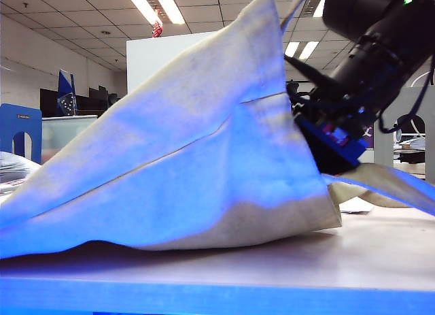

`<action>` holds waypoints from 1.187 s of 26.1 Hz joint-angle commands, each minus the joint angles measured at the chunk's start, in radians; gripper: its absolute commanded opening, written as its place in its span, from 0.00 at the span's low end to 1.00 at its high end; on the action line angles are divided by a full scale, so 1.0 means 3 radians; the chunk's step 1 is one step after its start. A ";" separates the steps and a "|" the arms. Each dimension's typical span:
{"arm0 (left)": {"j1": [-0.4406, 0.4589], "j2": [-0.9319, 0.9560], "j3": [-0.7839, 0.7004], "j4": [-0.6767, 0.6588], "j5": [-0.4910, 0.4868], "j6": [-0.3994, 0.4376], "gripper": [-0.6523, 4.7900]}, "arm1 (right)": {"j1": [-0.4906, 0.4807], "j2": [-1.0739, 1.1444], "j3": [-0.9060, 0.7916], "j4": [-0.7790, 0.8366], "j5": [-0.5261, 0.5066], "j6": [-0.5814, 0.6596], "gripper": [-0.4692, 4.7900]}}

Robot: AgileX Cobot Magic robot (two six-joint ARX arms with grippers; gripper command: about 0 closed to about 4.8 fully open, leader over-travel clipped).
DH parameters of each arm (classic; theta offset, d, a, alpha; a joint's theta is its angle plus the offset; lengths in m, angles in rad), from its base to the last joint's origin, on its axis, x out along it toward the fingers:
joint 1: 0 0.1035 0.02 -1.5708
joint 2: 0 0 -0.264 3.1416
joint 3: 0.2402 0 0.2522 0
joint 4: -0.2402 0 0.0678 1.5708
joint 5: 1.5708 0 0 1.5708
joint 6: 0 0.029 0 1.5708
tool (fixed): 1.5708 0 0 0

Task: Take the glasses case out of the canvas bag and put it on the table.

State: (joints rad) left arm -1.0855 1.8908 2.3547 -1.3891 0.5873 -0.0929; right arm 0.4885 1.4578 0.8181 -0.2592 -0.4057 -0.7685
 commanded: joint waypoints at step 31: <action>0.1319 0.0037 -0.0735 0.0729 -0.1901 0.0170 0.11 | -0.0183 -0.0418 0.0071 -0.0521 0.1324 0.0256 0.47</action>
State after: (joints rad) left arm -0.7147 1.8957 2.1654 -1.2179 0.0628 -0.0483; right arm 0.4431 1.3464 0.8356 -0.4114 -0.0502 -0.6983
